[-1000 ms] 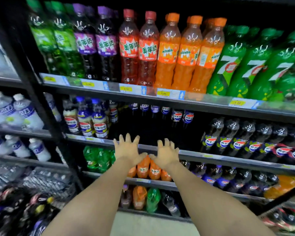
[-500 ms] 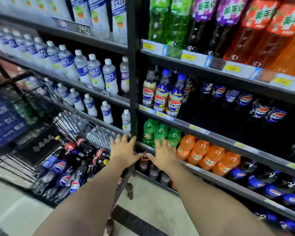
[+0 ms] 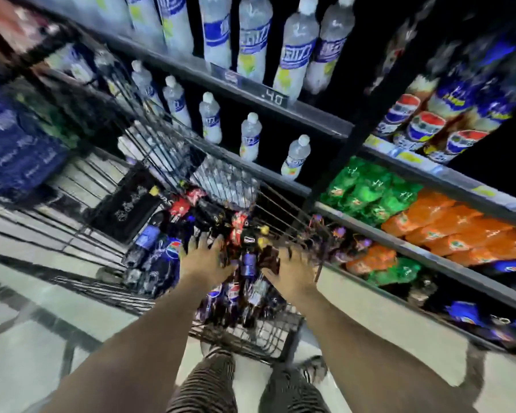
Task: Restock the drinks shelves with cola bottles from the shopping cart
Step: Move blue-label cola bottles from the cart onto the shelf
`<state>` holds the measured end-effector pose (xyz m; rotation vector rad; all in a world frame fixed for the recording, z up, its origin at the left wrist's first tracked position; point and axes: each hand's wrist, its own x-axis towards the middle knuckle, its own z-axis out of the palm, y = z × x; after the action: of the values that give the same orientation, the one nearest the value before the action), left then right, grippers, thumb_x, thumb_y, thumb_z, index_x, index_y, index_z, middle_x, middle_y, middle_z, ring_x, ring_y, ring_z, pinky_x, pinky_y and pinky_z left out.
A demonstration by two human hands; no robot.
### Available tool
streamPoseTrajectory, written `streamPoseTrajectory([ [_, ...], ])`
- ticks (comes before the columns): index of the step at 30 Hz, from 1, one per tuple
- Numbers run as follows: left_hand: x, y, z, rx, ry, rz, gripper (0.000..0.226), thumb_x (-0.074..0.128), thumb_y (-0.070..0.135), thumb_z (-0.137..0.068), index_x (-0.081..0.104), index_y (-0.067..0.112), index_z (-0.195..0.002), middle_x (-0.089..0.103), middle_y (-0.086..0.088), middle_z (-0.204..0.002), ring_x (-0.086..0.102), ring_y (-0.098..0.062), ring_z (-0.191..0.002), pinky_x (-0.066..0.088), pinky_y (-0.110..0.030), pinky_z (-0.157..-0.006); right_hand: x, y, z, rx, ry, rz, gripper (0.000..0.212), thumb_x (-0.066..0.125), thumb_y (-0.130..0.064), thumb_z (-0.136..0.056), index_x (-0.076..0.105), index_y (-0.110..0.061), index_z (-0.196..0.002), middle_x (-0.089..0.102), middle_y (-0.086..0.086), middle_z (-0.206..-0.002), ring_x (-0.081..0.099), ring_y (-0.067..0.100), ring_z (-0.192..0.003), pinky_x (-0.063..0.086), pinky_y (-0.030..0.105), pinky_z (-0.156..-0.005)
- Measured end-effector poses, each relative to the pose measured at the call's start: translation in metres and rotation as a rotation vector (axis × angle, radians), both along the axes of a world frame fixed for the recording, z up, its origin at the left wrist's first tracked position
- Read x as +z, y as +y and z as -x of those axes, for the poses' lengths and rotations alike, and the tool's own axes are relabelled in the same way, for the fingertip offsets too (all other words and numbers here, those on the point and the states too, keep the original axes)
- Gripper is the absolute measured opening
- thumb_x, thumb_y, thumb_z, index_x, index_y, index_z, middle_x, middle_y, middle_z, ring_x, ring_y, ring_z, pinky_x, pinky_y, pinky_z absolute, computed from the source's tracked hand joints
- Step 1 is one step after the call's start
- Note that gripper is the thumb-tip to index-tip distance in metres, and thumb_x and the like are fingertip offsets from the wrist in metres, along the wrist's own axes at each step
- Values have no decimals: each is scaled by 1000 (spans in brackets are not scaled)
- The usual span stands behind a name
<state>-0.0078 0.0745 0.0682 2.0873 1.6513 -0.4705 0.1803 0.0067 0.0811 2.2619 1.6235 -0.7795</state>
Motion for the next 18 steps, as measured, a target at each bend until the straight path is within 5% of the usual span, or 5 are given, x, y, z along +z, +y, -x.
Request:
streamPoseTrajectory([
  [10,-91,8,27,10,-17,172,96,47,72,-83,-4,32,-153,9,-13,-160,12,-37,-146,13,-51,-119,-92,13,18,-166,90,112,80,48,-59,-89,24,-7,-144,33,21,-146,32,37,-134,35,44,-109],
  [15,-132,15,18,129,-95,201,98,51,70,-82,-1,27,-154,21,-15,-157,21,-36,-144,23,-49,-116,-141,21,18,-326,163,135,106,54,-67,-81,-2,-10,-150,19,26,-153,20,40,-142,34,47,-111],
  [18,-151,14,16,256,-171,235,95,54,66,-83,7,23,-154,23,-15,-156,25,-34,-142,25,-45,-116,-164,16,22,-433,221,120,114,60,-62,-80,-15,-12,-150,8,26,-157,7,38,-146,18,43,-119],
])
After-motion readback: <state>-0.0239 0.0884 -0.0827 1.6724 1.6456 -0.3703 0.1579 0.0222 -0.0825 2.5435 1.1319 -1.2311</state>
